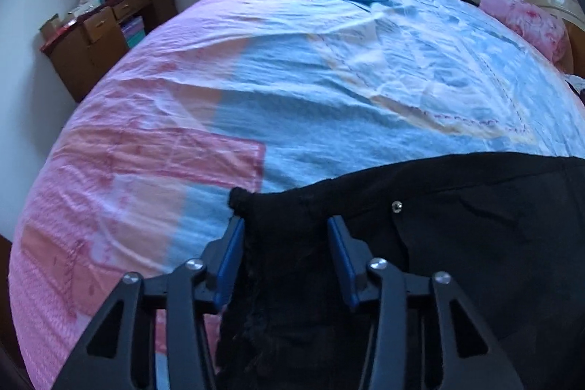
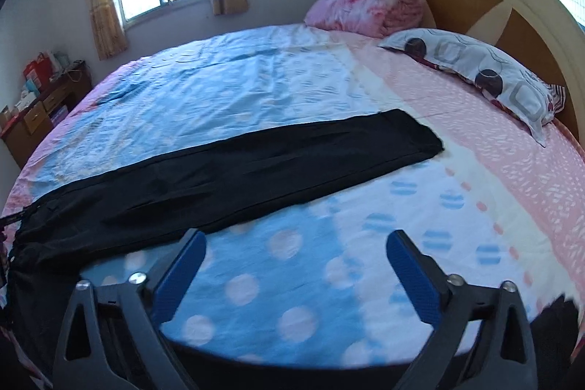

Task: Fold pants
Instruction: 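Grasp the black pants waistband with the left tool while the right tool grasps the striped cuff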

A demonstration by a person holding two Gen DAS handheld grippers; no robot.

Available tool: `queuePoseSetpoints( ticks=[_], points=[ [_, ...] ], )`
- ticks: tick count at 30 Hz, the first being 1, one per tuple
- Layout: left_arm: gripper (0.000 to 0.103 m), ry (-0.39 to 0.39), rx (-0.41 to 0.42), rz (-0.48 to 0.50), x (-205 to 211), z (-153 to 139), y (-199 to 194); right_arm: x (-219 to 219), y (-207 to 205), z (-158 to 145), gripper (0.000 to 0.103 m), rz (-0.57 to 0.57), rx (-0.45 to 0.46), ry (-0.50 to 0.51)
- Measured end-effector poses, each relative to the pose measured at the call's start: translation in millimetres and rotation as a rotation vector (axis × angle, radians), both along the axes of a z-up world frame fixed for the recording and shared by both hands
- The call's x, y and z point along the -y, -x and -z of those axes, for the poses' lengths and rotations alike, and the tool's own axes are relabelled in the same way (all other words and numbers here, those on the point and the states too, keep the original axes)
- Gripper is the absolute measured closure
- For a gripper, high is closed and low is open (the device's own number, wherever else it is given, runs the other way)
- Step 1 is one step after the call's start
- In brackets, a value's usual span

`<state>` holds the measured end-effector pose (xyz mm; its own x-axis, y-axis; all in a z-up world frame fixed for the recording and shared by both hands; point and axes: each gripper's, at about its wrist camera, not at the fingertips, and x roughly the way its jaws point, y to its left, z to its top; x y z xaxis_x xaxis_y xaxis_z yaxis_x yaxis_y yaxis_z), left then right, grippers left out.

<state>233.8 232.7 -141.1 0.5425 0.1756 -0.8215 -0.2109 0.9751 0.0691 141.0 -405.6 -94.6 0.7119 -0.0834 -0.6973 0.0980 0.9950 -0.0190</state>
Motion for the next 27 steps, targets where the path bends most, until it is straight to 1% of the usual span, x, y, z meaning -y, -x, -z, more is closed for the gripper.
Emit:
queuePoseSetpoints(
  ticks=[2, 5, 7, 9, 10, 11, 12, 15, 16, 19, 22, 24, 25, 26, 27],
  points=[
    [0.056, -0.006, -0.004, 0.013, 1, 3, -4, 20, -16, -2, 0.028, 0.023, -0.016, -0.015],
    [0.056, 0.021, -0.010, 0.019, -4, 5, -6, 56, -50, -4, 0.029, 0.061, -0.032, -0.062],
    [0.056, 0.042, -0.016, 0.028, -8, 6, -8, 76, -77, -5, 0.032, 0.089, -0.049, -0.050],
    [0.056, 0.058, -0.025, 0.041, -11, 6, -9, 97, -109, -4, 0.038, 0.122, -0.073, -0.035],
    [0.056, 0.060, -0.030, 0.047, -11, 6, -10, 111, -130, -3, 0.040, 0.144, -0.084, -0.039],
    [0.056, 0.062, -0.037, 0.053, -12, 5, -11, 120, -142, -2, 0.043, 0.157, -0.090, -0.046],
    [0.056, 0.064, -0.036, 0.063, -12, 5, -11, 129, -155, 0, 0.043, 0.169, -0.102, -0.052],
    [0.054, 0.093, -0.053, 0.070, -17, 5, -15, 153, -200, 13, 0.047, 0.200, -0.155, -0.054],
    [0.053, 0.096, -0.059, 0.075, -17, 5, -15, 156, -207, 16, 0.049, 0.202, -0.167, -0.050],
    [0.050, 0.094, -0.077, 0.076, -17, 5, -19, 169, -239, 34, 0.049, 0.190, -0.244, -0.078],
    [0.050, 0.086, -0.070, 0.082, -15, 6, -19, 174, -256, 50, 0.051, 0.174, -0.300, -0.076],
    [0.050, 0.080, -0.059, 0.092, -14, 7, -17, 174, -262, 59, 0.067, 0.144, -0.329, -0.123],
    [0.052, 0.082, -0.052, 0.094, -13, 7, -16, 173, -262, 60, 0.073, 0.137, -0.318, -0.134],
    [0.057, 0.081, -0.051, 0.098, -12, 6, -16, 169, -262, 60, 0.086, 0.124, -0.313, -0.143],
    [0.060, 0.078, -0.049, 0.107, -11, 6, -15, 167, -260, 60, 0.094, 0.111, -0.313, -0.159]
  ],
)
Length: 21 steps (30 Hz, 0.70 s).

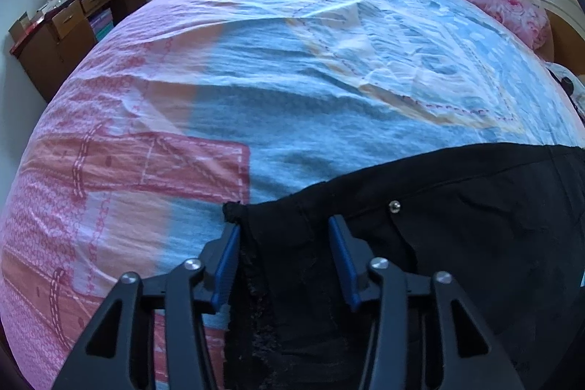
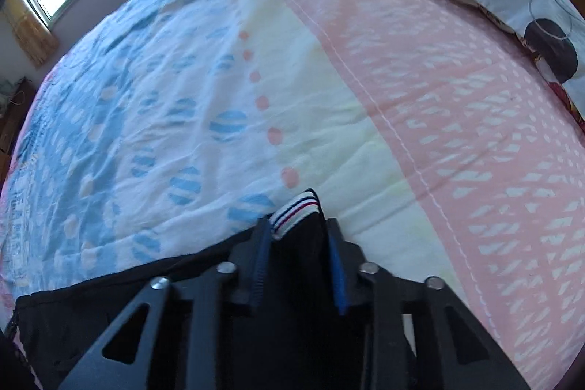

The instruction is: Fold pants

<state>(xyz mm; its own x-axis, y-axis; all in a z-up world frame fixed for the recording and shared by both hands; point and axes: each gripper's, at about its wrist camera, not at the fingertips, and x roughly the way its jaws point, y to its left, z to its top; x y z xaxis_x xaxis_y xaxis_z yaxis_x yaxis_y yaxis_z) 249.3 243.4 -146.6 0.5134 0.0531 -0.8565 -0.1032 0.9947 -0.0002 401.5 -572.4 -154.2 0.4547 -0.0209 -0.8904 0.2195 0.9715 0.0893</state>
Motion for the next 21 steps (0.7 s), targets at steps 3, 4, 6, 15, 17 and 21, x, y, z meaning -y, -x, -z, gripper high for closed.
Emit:
queuePoseSetpoints(
  ticks=[3, 4, 6, 15, 17, 21],
  points=[
    [0.072, 0.012, 0.018, 0.009, 1, -7, 2, -8, 8, -9, 0.096, -0.015, 0.017, 0.026],
    [0.073, 0.016, 0.029, 0.012, 2, -10, 4, -8, 9, -12, 0.096, -0.019, 0.029, 0.023],
    [0.074, 0.023, 0.059, 0.014, 0, -18, 9, -7, 20, -28, 0.096, -0.021, 0.074, 0.012],
    [0.074, 0.092, 0.255, 0.051, -5, -65, 50, -8, 94, -100, 0.096, -0.070, 0.265, -0.026],
    [0.074, 0.117, 0.307, 0.056, -8, -75, 64, -7, 119, -113, 0.096, -0.082, 0.314, -0.049],
    [0.074, 0.151, 0.381, 0.075, -12, -83, 91, -3, 170, -132, 0.096, -0.104, 0.384, -0.086]
  ],
)
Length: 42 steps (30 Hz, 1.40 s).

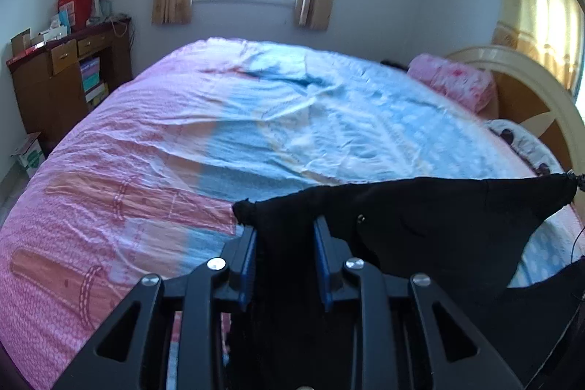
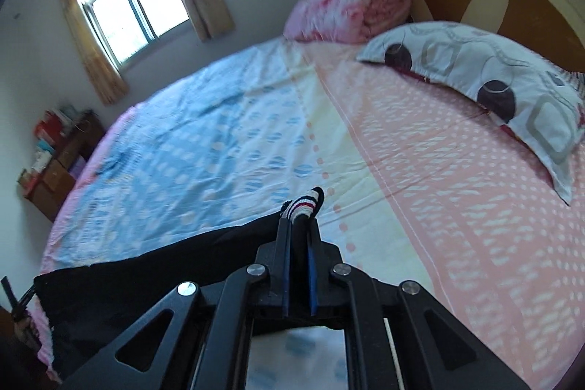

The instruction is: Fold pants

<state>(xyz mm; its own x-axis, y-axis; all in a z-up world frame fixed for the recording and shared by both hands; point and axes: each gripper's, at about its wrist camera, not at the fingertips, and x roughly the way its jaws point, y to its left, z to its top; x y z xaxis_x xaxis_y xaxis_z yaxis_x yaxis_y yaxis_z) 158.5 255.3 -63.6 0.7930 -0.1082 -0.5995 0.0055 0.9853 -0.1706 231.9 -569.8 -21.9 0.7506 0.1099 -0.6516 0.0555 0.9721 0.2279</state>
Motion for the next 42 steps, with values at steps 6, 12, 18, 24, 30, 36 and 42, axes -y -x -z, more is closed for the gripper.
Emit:
queuePoseSetpoints(
  ticks=[6, 12, 18, 24, 30, 36, 42],
  points=[
    [0.078, 0.059, 0.118, 0.037, -7, -6, 54, 9, 101, -19, 0.096, -0.041, 0.079, -0.021],
    [0.078, 0.126, 0.181, 0.074, -14, 3, 108, 22, 190, -19, 0.096, -0.010, 0.093, -0.018],
    [0.078, 0.141, 0.150, 0.144, -9, 26, 144, 38, 245, 25, 0.096, 0.033, 0.010, -0.037],
    [0.078, 0.130, 0.110, 0.159, -8, 48, 169, 44, 264, 66, 0.095, 0.072, -0.060, -0.061],
    [0.068, 0.047, 0.078, 0.163, -3, 58, 182, 51, 278, 76, 0.074, 0.114, -0.128, -0.031],
    [0.068, 0.036, 0.090, 0.152, -1, 62, 188, 34, 313, 45, 0.066, 0.224, -0.100, 0.096],
    [0.068, 0.025, 0.101, 0.150, 0, 61, 188, -63, 327, 19, 0.060, -0.047, 0.004, -0.135]
  ],
)
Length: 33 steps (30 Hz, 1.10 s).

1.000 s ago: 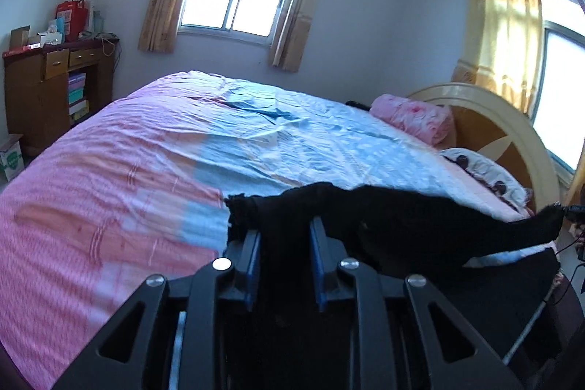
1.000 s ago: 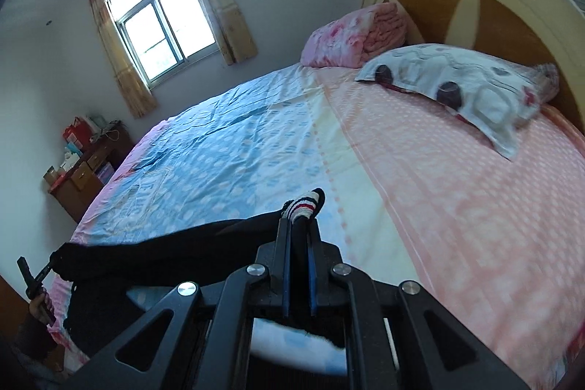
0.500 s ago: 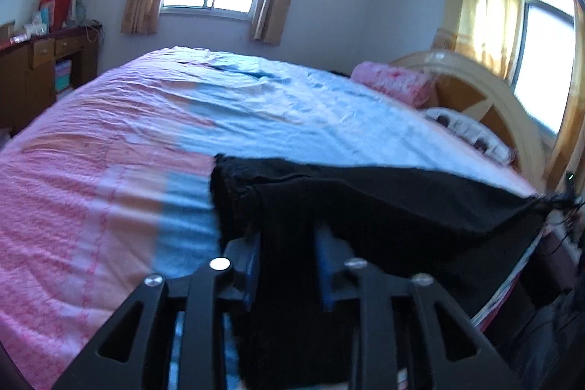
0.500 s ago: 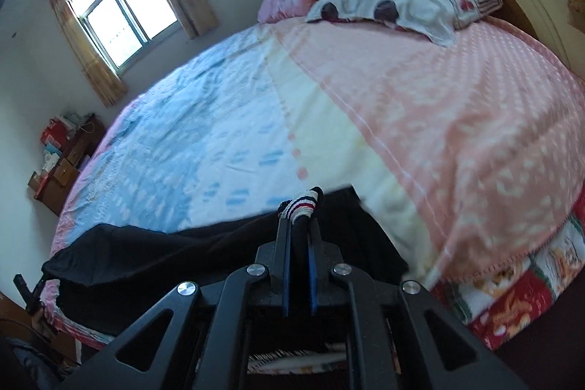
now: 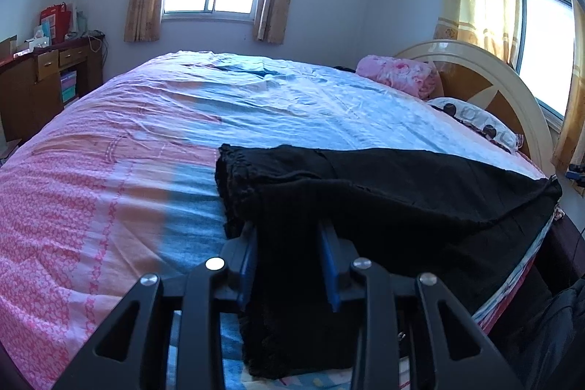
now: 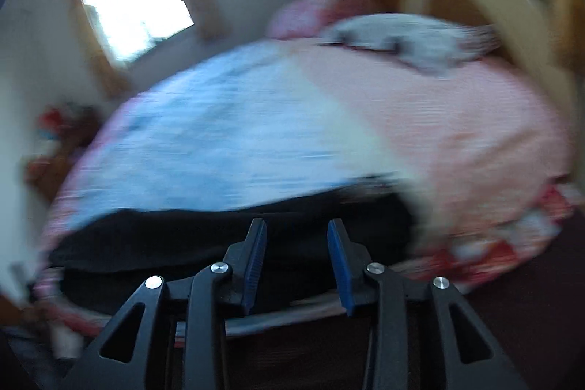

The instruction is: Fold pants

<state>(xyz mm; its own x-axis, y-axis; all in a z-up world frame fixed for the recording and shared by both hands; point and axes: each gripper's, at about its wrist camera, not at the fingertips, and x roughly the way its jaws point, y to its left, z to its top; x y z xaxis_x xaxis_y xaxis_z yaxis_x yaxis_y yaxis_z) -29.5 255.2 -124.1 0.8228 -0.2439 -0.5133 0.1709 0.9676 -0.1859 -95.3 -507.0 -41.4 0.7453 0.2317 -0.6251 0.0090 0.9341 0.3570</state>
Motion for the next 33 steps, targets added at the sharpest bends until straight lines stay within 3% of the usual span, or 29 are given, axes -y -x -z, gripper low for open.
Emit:
queuePoseSetpoints(
  ticks=[2, 7, 11, 16, 23, 25, 26, 28, 33],
  points=[
    [0.068, -0.007, 0.003, 0.001, 1, 0, 0, -46, -19, 25, 0.059, -0.137, -0.069, -0.153],
    [0.068, -0.064, 0.024, 0.003, 9, -2, 5, -153, -57, 82, 0.059, -0.322, -0.191, -0.120],
    [0.068, -0.048, 0.049, 0.007, 11, -4, 9, -183, -89, 121, 0.059, -0.318, -0.308, -0.272],
    [0.068, -0.041, 0.062, 0.011, 11, -3, 10, -188, -102, 143, 0.059, -0.240, -0.347, -0.281],
    [0.071, -0.023, 0.055, 0.017, 6, 0, 7, -176, -114, 155, 0.059, -0.091, -0.306, -0.335],
    [0.073, -0.022, 0.060, 0.026, 6, 0, 8, -178, -116, 155, 0.079, -0.080, -0.290, -0.338],
    [0.077, -0.025, 0.062, 0.029, 7, -1, 9, -179, -117, 154, 0.097, -0.076, -0.290, -0.309],
    [0.085, -0.024, 0.070, 0.029, 7, -4, 11, -180, -115, 149, 0.100, -0.092, -0.278, -0.305],
    [0.087, 0.009, 0.095, 0.045, 3, -16, 24, -178, -91, 110, 0.100, -0.169, -0.195, -0.298]
  ],
)
